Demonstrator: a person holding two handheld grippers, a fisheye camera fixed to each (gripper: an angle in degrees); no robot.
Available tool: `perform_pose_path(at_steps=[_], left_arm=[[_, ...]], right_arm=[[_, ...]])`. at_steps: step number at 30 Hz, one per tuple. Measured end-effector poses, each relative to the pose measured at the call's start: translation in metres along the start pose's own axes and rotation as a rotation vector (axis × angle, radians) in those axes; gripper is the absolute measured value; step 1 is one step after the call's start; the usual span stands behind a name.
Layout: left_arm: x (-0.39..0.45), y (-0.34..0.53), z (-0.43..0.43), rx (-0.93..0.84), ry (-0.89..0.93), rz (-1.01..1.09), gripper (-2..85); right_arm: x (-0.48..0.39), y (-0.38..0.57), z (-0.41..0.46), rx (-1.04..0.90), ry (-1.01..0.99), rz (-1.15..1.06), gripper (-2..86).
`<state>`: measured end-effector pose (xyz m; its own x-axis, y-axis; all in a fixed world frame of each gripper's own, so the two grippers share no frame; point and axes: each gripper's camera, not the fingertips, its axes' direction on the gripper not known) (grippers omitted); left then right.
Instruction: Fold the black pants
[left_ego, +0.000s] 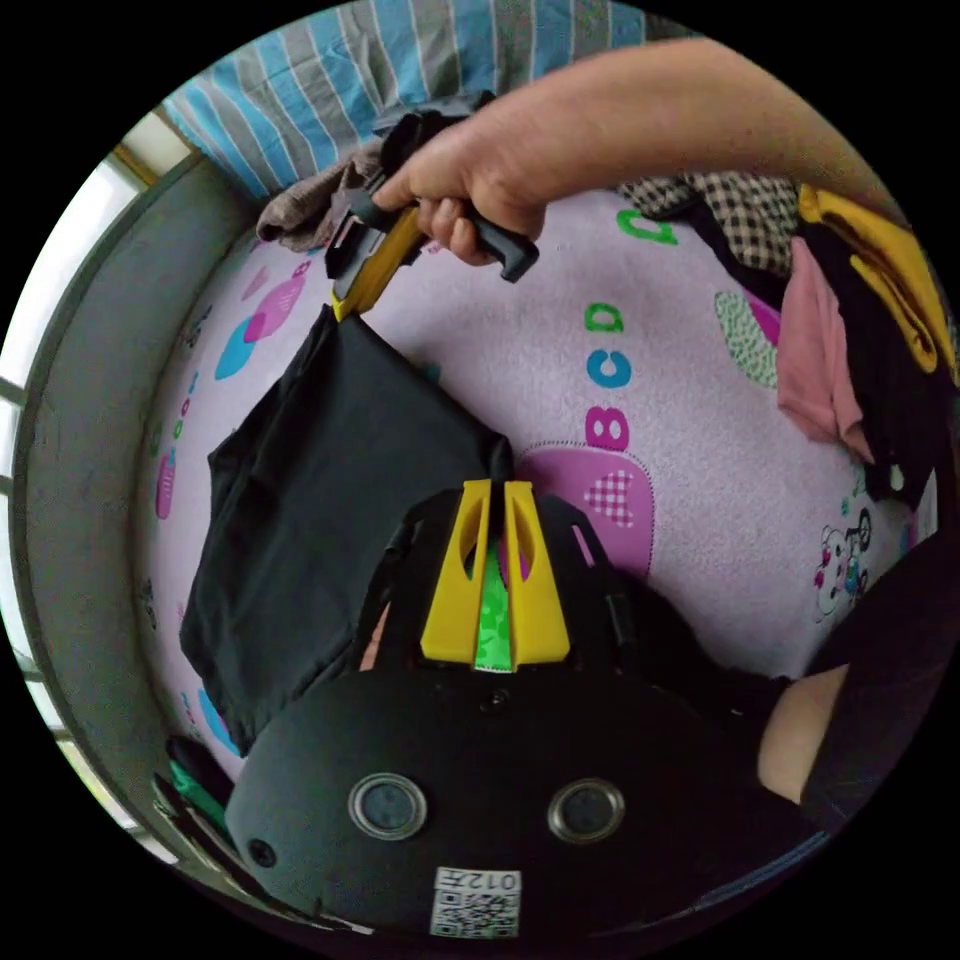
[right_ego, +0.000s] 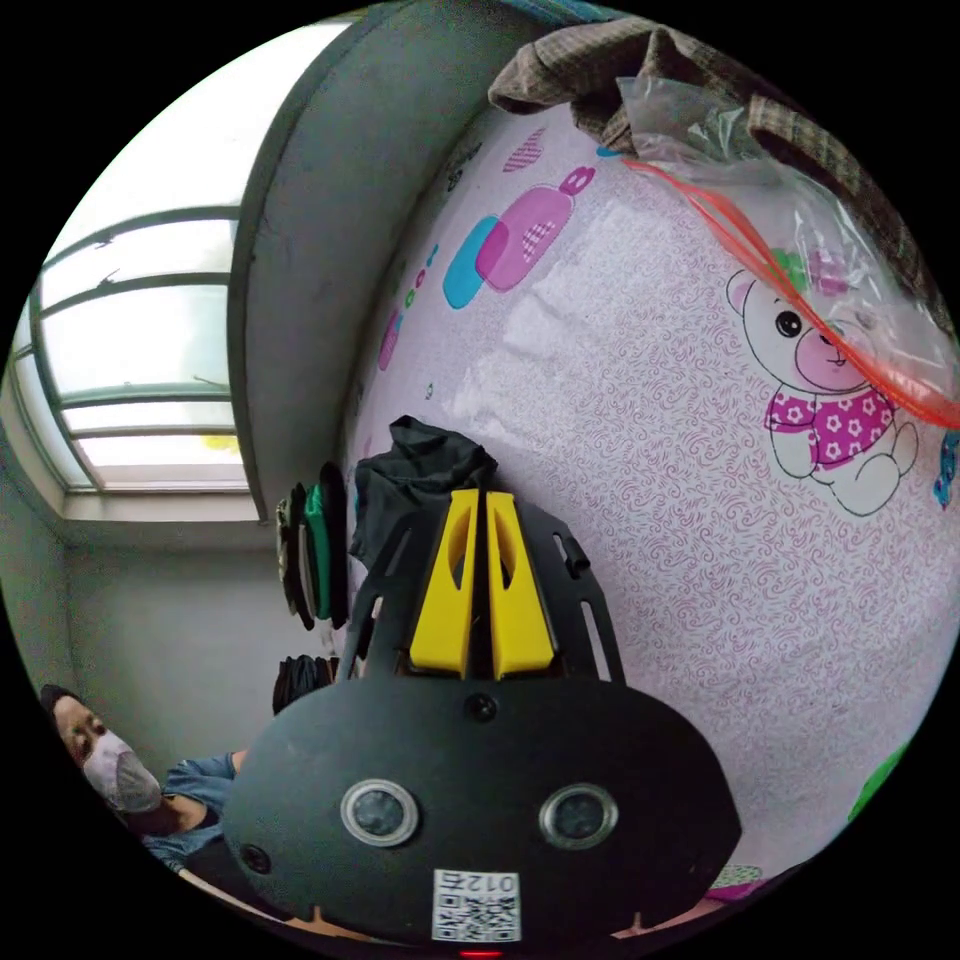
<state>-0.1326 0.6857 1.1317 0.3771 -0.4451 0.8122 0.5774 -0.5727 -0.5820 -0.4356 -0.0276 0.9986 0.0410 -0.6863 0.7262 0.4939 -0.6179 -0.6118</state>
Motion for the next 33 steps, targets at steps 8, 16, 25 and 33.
perform_pose_path(at_steps=[8,16,25,33], left_arm=[[-0.043,0.044,-0.063,0.251,0.222,-0.187,0.4],[-0.126,0.123,-0.114,0.501,0.468,-0.378,0.3],[-0.249,0.258,-0.097,0.594,0.600,-0.694,0.4],[-0.329,0.333,-0.039,0.462,0.602,-0.965,0.6]], right_arm=[[-0.018,0.043,-0.074,0.129,-0.245,0.011,-0.5],[-0.108,0.065,-0.098,0.240,-0.354,-0.117,-0.5],[-0.237,0.021,0.012,0.043,-0.228,-0.290,-0.5],[-0.277,-0.014,0.132,-0.093,-0.106,-0.258,-0.4]])
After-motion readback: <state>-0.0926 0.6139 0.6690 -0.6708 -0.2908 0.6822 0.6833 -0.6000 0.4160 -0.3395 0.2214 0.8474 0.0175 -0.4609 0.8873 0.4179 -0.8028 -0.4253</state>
